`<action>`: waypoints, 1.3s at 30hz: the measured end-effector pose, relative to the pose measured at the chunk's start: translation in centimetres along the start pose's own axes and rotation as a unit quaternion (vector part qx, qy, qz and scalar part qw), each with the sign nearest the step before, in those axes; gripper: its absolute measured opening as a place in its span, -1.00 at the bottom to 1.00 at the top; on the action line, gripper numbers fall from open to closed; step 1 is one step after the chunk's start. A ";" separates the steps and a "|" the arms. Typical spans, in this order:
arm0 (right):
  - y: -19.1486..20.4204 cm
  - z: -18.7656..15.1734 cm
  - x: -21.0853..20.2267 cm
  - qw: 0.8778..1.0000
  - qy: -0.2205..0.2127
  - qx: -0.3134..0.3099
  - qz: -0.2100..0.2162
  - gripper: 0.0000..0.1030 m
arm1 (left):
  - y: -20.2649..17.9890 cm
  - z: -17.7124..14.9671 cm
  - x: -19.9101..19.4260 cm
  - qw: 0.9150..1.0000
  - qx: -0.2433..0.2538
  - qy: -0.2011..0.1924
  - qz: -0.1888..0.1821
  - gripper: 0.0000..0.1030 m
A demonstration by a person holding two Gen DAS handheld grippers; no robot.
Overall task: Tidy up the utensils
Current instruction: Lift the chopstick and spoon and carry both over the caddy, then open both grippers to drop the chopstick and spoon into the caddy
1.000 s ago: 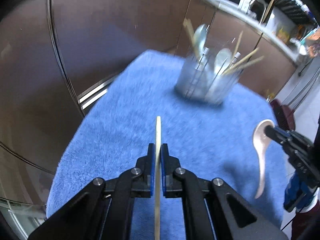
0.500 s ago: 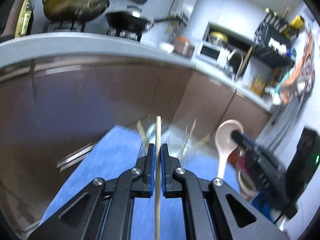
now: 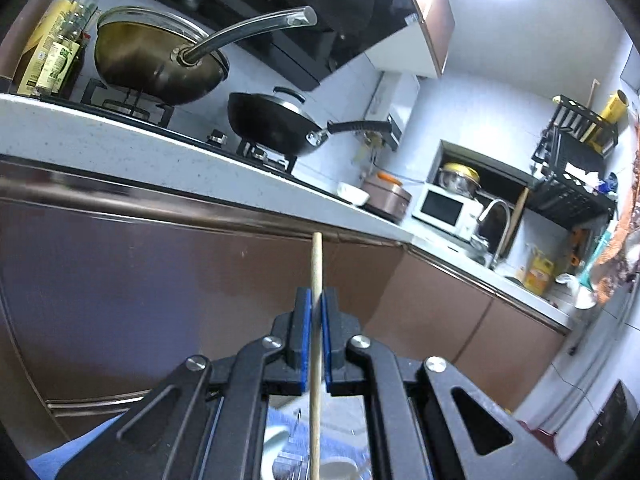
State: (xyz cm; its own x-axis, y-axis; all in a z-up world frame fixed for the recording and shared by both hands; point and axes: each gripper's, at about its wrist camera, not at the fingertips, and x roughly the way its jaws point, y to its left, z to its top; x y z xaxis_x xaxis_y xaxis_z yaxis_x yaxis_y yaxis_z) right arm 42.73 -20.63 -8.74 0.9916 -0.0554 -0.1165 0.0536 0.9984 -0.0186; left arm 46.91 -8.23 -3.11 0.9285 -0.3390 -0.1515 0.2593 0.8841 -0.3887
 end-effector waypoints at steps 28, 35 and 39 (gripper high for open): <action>-1.7 -3.2 -5.5 1.000 0.013 0.007 -0.019 -0.50 | 1.4 -5.4 -4.8 0.997 0.055 -0.013 0.053 -0.11; -2.0 -1.4 -11.5 0.999 0.022 0.017 -0.024 -0.04 | -0.5 -4.3 -11.6 0.989 0.116 0.027 0.085 0.16; -1.9 -0.7 -15.6 0.998 0.036 0.026 -0.032 0.28 | -1.5 -4.8 -15.8 0.983 0.145 0.046 0.104 0.22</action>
State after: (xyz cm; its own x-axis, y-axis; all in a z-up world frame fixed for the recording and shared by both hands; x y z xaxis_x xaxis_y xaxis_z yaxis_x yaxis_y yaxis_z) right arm 27.03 -21.67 -7.59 0.9749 -0.1187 -0.1883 0.1252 0.9919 0.0228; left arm 30.60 -5.72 -4.54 0.9451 -0.1567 -0.2867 0.1431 0.9874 -0.0680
